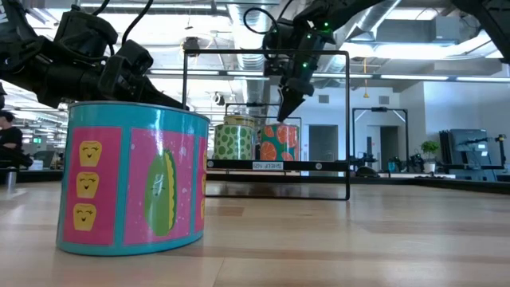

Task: Pick and place cans onto a shelf
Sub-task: Put the canned peaches on the shelf aligned with the other canned peaches, then put the canned corn on the shelf aligned with the other canned corn

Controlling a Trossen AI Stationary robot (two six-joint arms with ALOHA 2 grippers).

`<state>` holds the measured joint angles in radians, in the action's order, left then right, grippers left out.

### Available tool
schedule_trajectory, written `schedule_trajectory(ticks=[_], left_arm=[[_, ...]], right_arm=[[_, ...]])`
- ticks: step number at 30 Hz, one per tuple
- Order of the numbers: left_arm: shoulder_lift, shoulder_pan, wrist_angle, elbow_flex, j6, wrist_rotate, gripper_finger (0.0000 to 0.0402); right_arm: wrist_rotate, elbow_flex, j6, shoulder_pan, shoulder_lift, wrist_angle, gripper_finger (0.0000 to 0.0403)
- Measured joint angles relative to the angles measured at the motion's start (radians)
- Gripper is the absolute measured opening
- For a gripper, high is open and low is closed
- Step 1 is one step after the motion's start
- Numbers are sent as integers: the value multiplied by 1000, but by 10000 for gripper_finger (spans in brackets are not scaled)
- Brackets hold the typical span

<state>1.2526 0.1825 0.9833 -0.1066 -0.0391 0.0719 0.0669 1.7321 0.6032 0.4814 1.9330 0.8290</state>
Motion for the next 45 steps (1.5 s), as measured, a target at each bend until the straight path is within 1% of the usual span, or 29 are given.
schedule_trajectory(ticks=[3, 5, 8, 9, 10, 12, 17, 20, 25, 31, 36, 38, 41, 45], left_arm=[[0, 0, -2, 0, 0, 0, 0], [0, 0, -8, 0, 0, 0, 0], [0, 0, -11, 0, -1, 14, 0], [0, 0, -13, 0, -1, 21, 0], [0, 0, -14, 0, -3, 25, 0], [0, 0, -14, 0, -8, 28, 0], [0, -8, -23, 0, -8, 28, 0], [0, -13, -22, 0, -8, 25, 0], [0, -13, -21, 0, -8, 20, 0], [0, -12, -22, 0, -8, 0, 0], [0, -14, -30, 0, -8, 4, 0], [-1, -21, -31, 0, -8, 28, 0], [-37, -51, -70, -1, -16, 61, 0], [-121, -106, -184, -4, -38, 35, 0]], right_arm=[[5, 0, -1, -7, -18, 1, 79], [6, 0, -1, -15, -47, 12, 69], [-5, -5, -7, -24, -94, 34, 31], [-22, -18, -18, -22, -110, 32, 17], [-44, -41, -32, -15, -130, 23, 10], [-70, -111, -68, 2, -167, -16, 12], [-65, -325, -110, 53, -237, -144, 5], [-66, -400, -133, 75, -248, -209, 7], [-68, -423, -132, 89, -210, -312, 4], [-89, -424, -133, 97, -182, -378, 10], [-93, -425, -146, 90, -192, -341, 7], [-98, -443, -151, 81, -218, -333, 4], [-143, -542, -166, 75, -282, -412, 4], [-149, -748, -203, 77, -386, -610, 3]])
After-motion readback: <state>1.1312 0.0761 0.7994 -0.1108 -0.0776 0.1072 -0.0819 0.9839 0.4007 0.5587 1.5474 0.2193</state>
